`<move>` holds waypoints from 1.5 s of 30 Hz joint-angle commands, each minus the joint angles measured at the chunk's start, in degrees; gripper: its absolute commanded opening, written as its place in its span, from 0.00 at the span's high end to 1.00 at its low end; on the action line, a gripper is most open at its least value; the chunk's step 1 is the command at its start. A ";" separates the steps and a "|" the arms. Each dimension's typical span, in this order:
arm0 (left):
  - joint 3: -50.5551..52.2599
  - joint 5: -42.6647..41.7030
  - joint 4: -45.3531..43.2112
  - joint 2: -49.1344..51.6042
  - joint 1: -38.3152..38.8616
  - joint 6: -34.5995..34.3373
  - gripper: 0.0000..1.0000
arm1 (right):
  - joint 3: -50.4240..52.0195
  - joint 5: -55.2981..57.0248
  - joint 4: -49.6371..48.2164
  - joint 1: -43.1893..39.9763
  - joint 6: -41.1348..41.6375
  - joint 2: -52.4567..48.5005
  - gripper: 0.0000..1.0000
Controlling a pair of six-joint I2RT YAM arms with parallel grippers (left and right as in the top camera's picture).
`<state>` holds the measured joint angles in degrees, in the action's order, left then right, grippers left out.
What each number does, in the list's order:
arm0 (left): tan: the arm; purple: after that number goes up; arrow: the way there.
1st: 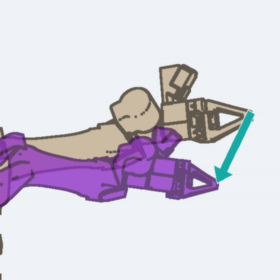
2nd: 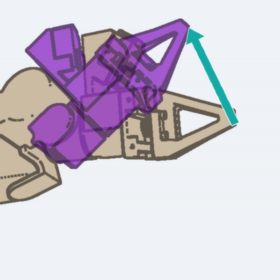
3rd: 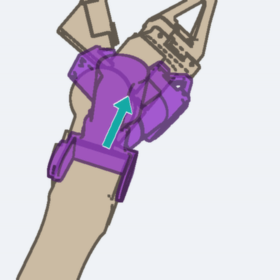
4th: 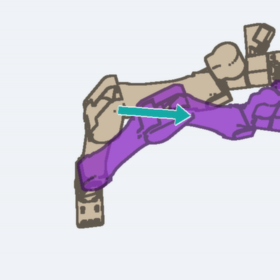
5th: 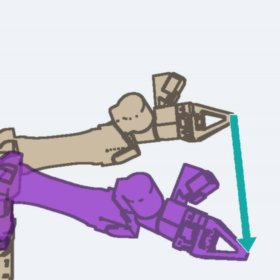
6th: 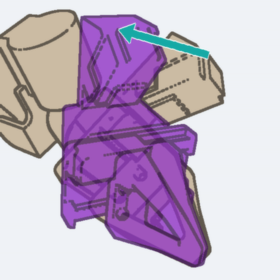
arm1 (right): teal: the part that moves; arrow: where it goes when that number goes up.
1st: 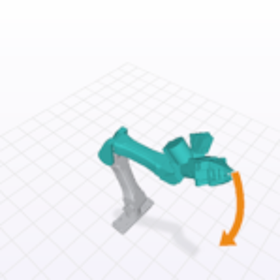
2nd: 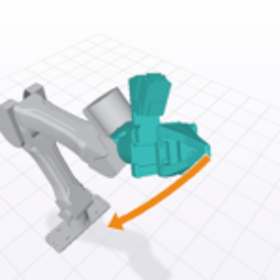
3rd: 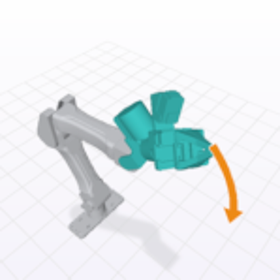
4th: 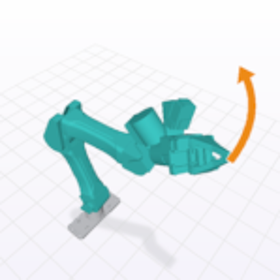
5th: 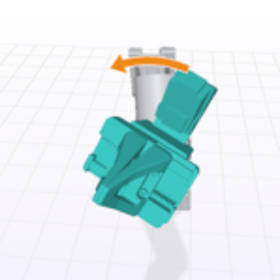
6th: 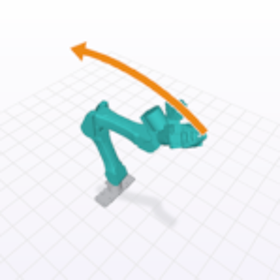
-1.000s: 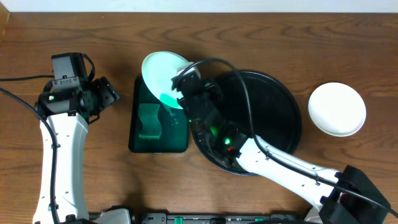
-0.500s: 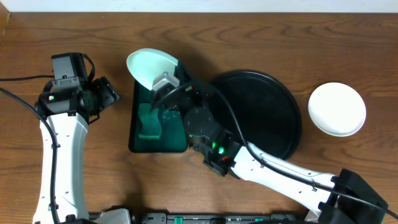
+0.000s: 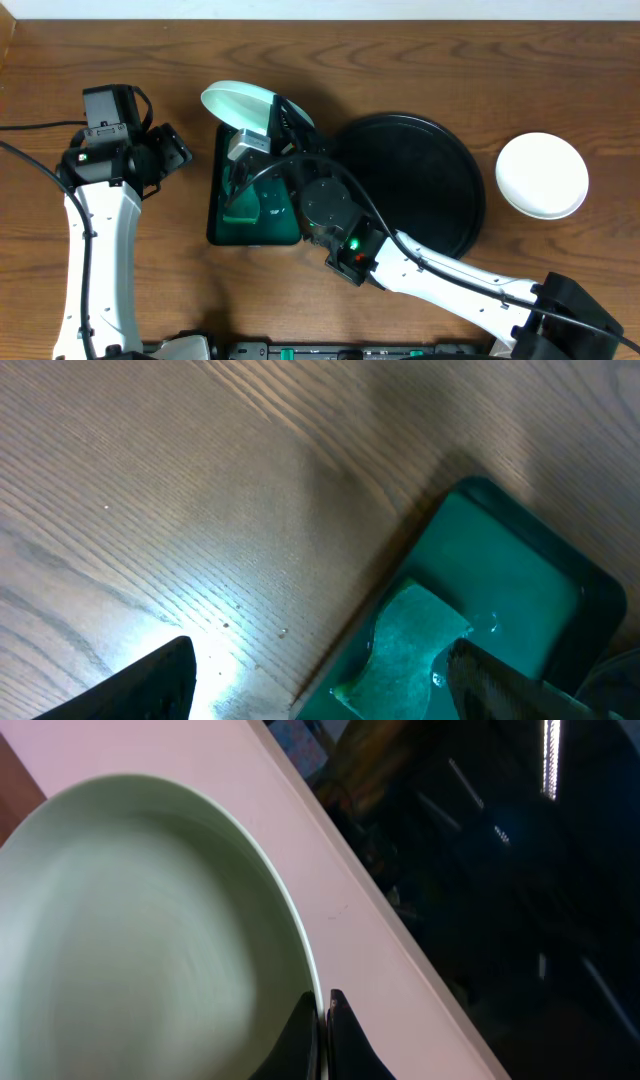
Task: Clean dirty plates on tray and stack at the side
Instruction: 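Lift the white plate by its rim and tilt it over the green tray, then hold the tilted plate over the green tray with the right gripper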
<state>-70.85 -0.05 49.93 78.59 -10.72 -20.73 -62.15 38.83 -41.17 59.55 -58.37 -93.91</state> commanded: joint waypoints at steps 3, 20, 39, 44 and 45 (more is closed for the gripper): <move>-0.68 0.11 0.15 -0.15 -0.24 0.35 0.20 | -1.07 -1.49 -0.66 0.57 -1.97 -0.11 0.99; -0.68 0.11 0.15 -0.15 -0.24 0.35 0.20 | -1.07 -3.15 -0.37 1.25 -3.65 -0.11 0.99; -0.68 0.11 0.15 -0.15 -0.24 0.35 0.20 | -1.07 -1.18 -2.10 1.25 -3.76 -0.13 0.99; -0.68 0.11 0.15 -0.15 -0.24 0.35 0.20 | -1.07 1.22 -2.73 0.76 -2.86 -0.13 0.99; -0.68 0.11 0.15 -0.15 -0.24 0.35 0.20 | -1.05 1.18 -2.64 0.76 -1.62 -0.13 0.99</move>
<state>-70.85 -0.05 49.91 78.59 -10.72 -20.73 -62.15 38.54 -43.55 60.45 -63.26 -93.93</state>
